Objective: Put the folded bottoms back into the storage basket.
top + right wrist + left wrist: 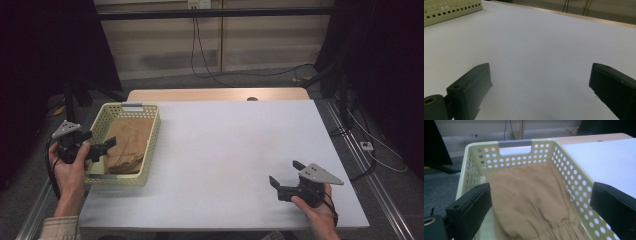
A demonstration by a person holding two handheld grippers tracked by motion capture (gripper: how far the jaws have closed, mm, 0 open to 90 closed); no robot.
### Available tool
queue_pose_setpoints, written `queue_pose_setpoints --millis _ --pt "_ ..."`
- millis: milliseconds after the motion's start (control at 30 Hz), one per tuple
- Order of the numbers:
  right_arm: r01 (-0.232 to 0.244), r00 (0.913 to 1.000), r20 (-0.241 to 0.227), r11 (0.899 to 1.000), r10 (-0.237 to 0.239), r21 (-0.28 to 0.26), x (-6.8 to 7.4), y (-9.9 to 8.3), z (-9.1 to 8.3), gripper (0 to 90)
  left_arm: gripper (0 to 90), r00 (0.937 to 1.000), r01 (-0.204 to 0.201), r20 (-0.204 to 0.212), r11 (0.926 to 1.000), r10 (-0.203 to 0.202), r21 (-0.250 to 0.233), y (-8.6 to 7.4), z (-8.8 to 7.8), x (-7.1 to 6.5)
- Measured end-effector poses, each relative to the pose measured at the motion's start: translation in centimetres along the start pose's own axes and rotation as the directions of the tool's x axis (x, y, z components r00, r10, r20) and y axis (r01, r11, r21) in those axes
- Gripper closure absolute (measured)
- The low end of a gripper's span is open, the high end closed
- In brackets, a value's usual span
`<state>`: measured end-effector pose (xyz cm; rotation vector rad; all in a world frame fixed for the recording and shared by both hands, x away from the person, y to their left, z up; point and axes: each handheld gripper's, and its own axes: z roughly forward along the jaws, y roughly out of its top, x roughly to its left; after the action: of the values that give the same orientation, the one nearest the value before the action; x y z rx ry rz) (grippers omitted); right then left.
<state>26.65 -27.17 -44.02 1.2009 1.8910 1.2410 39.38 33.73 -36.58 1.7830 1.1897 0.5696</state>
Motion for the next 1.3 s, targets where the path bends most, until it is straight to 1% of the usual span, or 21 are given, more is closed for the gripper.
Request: queue_pose_setpoints --millis 33,100,167,233,300,400,467,533,567,633,667,700,800,867,900,1033,1133,1200,1300 --pt "0.000 1.0000 0.001 1.000 0.000 0.000 0.0 0.0 0.0 4.0 4.1 1.0000 -0.010 0.001 0.9999 0.010 0.011 -0.3 -0.2 0.0" --pt "0.002 1.0000 0.001 1.000 -0.002 0.000 0.0 0.0 0.0 4.0 4.4 0.9999 -0.005 -0.009 1.0000 0.005 0.001 -0.9 -0.4 0.0" --pt "0.003 1.0000 0.001 1.000 -0.003 0.000 0.0 0.0 0.0 4.1 4.9 0.9994 -0.008 -0.034 0.9999 0.008 -0.008 -1.4 -0.6 -0.1" --pt "0.002 1.0000 0.000 1.000 -0.002 0.000 0.0 0.0 0.0 4.0 5.0 0.9996 -0.007 -0.029 0.9999 0.007 -0.014 -1.7 -0.8 -0.2" --pt "0.002 1.0000 -0.001 1.000 -0.002 0.000 0.0 0.1 0.1 4.0 5.0 0.9992 -0.022 -0.034 0.9996 0.021 -0.020 -1.9 -1.1 -0.6" --pt "-0.002 1.0000 -0.004 1.000 0.002 -0.001 0.0 0.0 0.1 4.0 4.8 0.9985 -0.025 -0.050 0.9989 0.023 -0.039 -1.9 -1.6 -1.0" --pt "-0.002 1.0000 -0.001 1.000 0.002 -0.002 0.0 0.0 0.0 4.0 4.5 0.9981 -0.030 -0.056 0.9987 0.028 -0.040 -1.8 -1.8 -1.4" --pt "-0.001 1.0000 0.000 1.000 0.001 -0.004 0.0 0.1 -0.1 4.0 4.5 0.9982 -0.037 -0.050 0.9984 0.035 -0.043 -1.9 -1.8 -1.9" --pt "0.000 1.0000 0.000 1.000 0.000 -0.004 0.0 0.1 0.0 4.0 4.5 0.9984 -0.034 -0.047 0.9985 0.032 -0.044 -1.9 -1.8 -2.2" --pt "0.000 1.0000 0.003 1.000 0.000 -0.001 0.1 0.0 0.0 4.0 4.6 0.9986 -0.044 -0.029 0.9989 0.044 -0.014 -1.8 -1.7 -3.0" --pt "0.000 1.0000 0.003 1.000 0.000 0.000 0.0 0.0 0.0 4.0 5.0 0.9980 -0.054 -0.032 0.9984 0.054 -0.013 -1.8 -1.7 -3.4" --pt "0.000 1.0000 0.001 1.000 0.000 -0.001 0.0 0.0 0.0 4.0 5.3 0.9979 -0.055 -0.034 0.9983 0.055 -0.018 -1.7 -1.7 -3.7" --pt "0.000 1.0000 0.000 1.000 0.000 -0.002 0.0 0.0 0.0 4.0 5.3 0.9986 -0.046 -0.028 0.9986 0.045 -0.027 -1.5 -1.6 -4.2" --pt "0.000 1.0000 0.001 1.000 0.000 -0.002 0.0 0.0 -0.1 4.0 5.3 0.9981 -0.058 -0.022 0.9979 0.057 -0.030 -1.5 -1.5 -4.6" --pt "0.000 1.0000 0.001 1.000 0.000 -0.002 0.0 0.0 -0.1 4.0 5.3 0.9983 -0.057 -0.012 0.9978 0.057 -0.034 -1.4 -1.4 -4.7" --pt "0.001 1.0000 0.001 1.000 -0.001 -0.003 0.0 0.0 0.0 4.0 5.4 0.9974 -0.072 0.001 0.9969 0.072 -0.032 -1.3 -1.4 -5.2" --pt "0.002 1.0000 0.001 1.000 -0.002 -0.003 0.0 0.0 -0.1 4.0 5.3 0.9972 -0.075 0.008 0.9964 0.075 -0.041 -1.2 -1.3 -5.6" --pt "0.001 1.0000 0.000 1.000 -0.001 -0.003 0.0 0.0 -0.1 4.0 5.3 0.9968 -0.079 0.013 0.9962 0.079 -0.038 -1.1 -1.3 -6.0" --pt "0.001 1.0000 -0.001 1.000 -0.001 -0.001 0.0 0.0 0.0 4.0 5.3 0.9945 -0.095 0.039 0.9943 0.097 -0.047 -0.7 -1.3 -6.9"
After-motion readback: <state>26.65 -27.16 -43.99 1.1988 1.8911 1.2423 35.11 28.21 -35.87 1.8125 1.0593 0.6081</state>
